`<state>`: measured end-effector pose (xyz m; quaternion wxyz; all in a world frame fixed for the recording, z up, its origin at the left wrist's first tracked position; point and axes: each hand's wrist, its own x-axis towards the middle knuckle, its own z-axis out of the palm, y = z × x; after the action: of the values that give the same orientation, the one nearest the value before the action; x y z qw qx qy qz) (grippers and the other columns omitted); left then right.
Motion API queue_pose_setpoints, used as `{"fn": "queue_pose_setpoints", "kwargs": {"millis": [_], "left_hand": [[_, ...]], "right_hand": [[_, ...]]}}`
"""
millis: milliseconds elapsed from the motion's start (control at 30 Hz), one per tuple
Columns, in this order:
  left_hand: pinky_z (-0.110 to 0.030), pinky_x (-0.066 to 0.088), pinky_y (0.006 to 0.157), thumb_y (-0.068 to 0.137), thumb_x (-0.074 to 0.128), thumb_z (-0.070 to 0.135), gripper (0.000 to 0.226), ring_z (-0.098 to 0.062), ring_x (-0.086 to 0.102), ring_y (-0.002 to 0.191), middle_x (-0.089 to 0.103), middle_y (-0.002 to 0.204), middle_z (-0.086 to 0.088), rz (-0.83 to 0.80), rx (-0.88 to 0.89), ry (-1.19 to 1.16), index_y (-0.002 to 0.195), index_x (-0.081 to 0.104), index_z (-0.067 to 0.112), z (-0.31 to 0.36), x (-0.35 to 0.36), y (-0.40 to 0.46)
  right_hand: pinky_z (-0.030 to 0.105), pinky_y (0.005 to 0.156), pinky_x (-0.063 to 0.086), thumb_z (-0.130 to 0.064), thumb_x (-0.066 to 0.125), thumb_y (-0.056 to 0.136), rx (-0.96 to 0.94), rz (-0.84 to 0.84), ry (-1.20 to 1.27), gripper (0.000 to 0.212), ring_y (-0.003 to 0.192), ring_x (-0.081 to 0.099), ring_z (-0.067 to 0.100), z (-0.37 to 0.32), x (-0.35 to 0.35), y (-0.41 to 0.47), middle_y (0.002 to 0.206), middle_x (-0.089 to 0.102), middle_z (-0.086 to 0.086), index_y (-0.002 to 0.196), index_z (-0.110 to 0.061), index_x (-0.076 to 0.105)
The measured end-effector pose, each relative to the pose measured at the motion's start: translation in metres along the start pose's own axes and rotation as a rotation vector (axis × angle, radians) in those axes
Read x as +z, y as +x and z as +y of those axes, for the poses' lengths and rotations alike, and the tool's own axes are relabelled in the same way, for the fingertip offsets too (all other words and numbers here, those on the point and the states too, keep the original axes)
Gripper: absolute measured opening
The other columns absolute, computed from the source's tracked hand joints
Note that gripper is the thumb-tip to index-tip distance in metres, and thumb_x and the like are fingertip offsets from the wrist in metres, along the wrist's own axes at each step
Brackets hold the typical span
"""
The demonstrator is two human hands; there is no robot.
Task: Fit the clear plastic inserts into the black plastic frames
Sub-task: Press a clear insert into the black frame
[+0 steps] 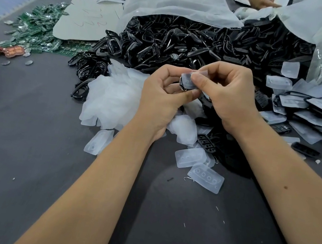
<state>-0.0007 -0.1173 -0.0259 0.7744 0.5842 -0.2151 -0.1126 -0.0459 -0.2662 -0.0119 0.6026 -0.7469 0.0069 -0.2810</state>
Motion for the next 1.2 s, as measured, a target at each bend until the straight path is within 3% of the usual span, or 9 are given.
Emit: {"fn": "queue_pose_setpoints", "kwargs": {"millis": [133, 233, 333, 433, 567, 700, 833, 1000, 1200], "left_hand": [[-0.042, 0.061, 0.092, 0.08, 0.078, -0.016, 0.037, -0.029, 0.075, 0.105, 0.077, 0.112, -0.016, -0.008, 0.008, -0.005, 0.108, 0.066, 0.006, -0.001, 0.0, -0.001], [-0.046, 0.061, 0.092, 0.08, 0.079, -0.015, 0.037, -0.024, 0.075, 0.097, 0.077, 0.106, -0.012, -0.007, 0.006, 0.005, 0.107, 0.067, 0.007, -0.001, 0.0, -0.001], [-0.042, 0.061, 0.091, 0.081, 0.079, -0.014, 0.037, -0.024, 0.074, 0.097, 0.077, 0.108, -0.014, -0.015, 0.004, 0.004, 0.108, 0.067, 0.008, 0.0, -0.001, -0.001], [-0.05, 0.06, 0.094, 0.082, 0.078, -0.014, 0.036, -0.026, 0.074, 0.099, 0.076, 0.113, -0.016, -0.027, 0.009, -0.004, 0.11, 0.067, 0.007, 0.001, -0.001, -0.002], [-0.036, 0.062, 0.076, 0.084, 0.081, -0.007, 0.035, -0.016, 0.074, 0.081, 0.076, 0.093, -0.006, 0.038, 0.009, 0.087, 0.114, 0.071, 0.008, 0.001, 0.002, -0.001], [-0.029, 0.058, 0.057, 0.098, 0.074, 0.017, 0.022, -0.02, 0.07, 0.058, 0.076, 0.083, -0.012, 0.072, -0.091, 0.146, 0.12, 0.072, 0.012, 0.003, 0.007, 0.002], [-0.028, 0.058, 0.054, 0.106, 0.059, 0.009, 0.02, -0.02, 0.068, 0.055, 0.074, 0.075, -0.01, 0.078, -0.135, 0.144, 0.123, 0.07, 0.011, 0.005, 0.007, 0.004], [-0.028, 0.058, 0.056, 0.105, 0.046, -0.003, 0.032, -0.02, 0.069, 0.057, 0.07, 0.073, -0.012, 0.087, -0.14, 0.136, 0.126, 0.068, 0.007, 0.005, 0.007, 0.004], [-0.027, 0.057, 0.054, 0.104, 0.045, -0.002, 0.034, -0.018, 0.067, 0.054, 0.069, 0.067, -0.007, 0.121, -0.114, 0.173, 0.125, 0.07, 0.01, 0.003, 0.009, 0.004]], "right_hand": [[0.03, 0.07, 0.054, -0.007, 0.08, 0.087, -0.008, -0.005, -0.056, 0.005, 0.071, 0.061, 0.011, 0.001, 0.001, 0.0, 0.082, 0.073, 0.013, 0.088, -0.004, 0.076], [0.036, 0.071, 0.053, -0.012, 0.082, 0.086, 0.016, 0.01, -0.091, 0.007, 0.074, 0.058, 0.019, 0.002, 0.001, 0.001, 0.087, 0.072, 0.009, 0.086, -0.01, 0.075], [0.03, 0.058, 0.05, -0.009, 0.08, 0.089, 0.088, -0.05, 0.031, 0.011, 0.063, 0.06, 0.014, 0.003, -0.002, 0.002, 0.078, 0.069, 0.003, 0.084, -0.011, 0.07], [0.025, 0.051, 0.05, -0.005, 0.078, 0.091, 0.107, -0.065, 0.113, 0.013, 0.055, 0.061, 0.011, 0.004, -0.003, 0.003, 0.071, 0.068, 0.001, 0.084, -0.007, 0.067], [0.027, 0.051, 0.051, -0.009, 0.081, 0.09, 0.119, -0.005, 0.094, 0.014, 0.054, 0.062, 0.014, 0.006, -0.002, 0.003, 0.068, 0.068, 0.006, 0.084, -0.007, 0.068], [0.036, 0.059, 0.055, -0.013, 0.085, 0.086, 0.121, 0.065, 0.036, 0.017, 0.061, 0.062, 0.024, 0.009, -0.003, 0.004, 0.072, 0.069, 0.016, 0.085, -0.006, 0.07], [0.031, 0.058, 0.054, -0.012, 0.083, 0.087, 0.106, 0.071, -0.011, 0.014, 0.062, 0.061, 0.02, 0.01, -0.002, 0.005, 0.078, 0.071, 0.021, 0.084, -0.01, 0.07], [0.024, 0.054, 0.049, -0.011, 0.081, 0.089, 0.139, 0.054, -0.029, 0.013, 0.058, 0.056, 0.012, 0.012, -0.003, 0.006, 0.07, 0.066, 0.001, 0.084, -0.01, 0.069], [0.036, 0.063, 0.053, -0.011, 0.079, 0.091, 0.198, 0.027, -0.011, 0.011, 0.071, 0.058, 0.024, 0.013, -0.004, 0.01, 0.084, 0.068, 0.016, 0.084, -0.009, 0.07]]}}
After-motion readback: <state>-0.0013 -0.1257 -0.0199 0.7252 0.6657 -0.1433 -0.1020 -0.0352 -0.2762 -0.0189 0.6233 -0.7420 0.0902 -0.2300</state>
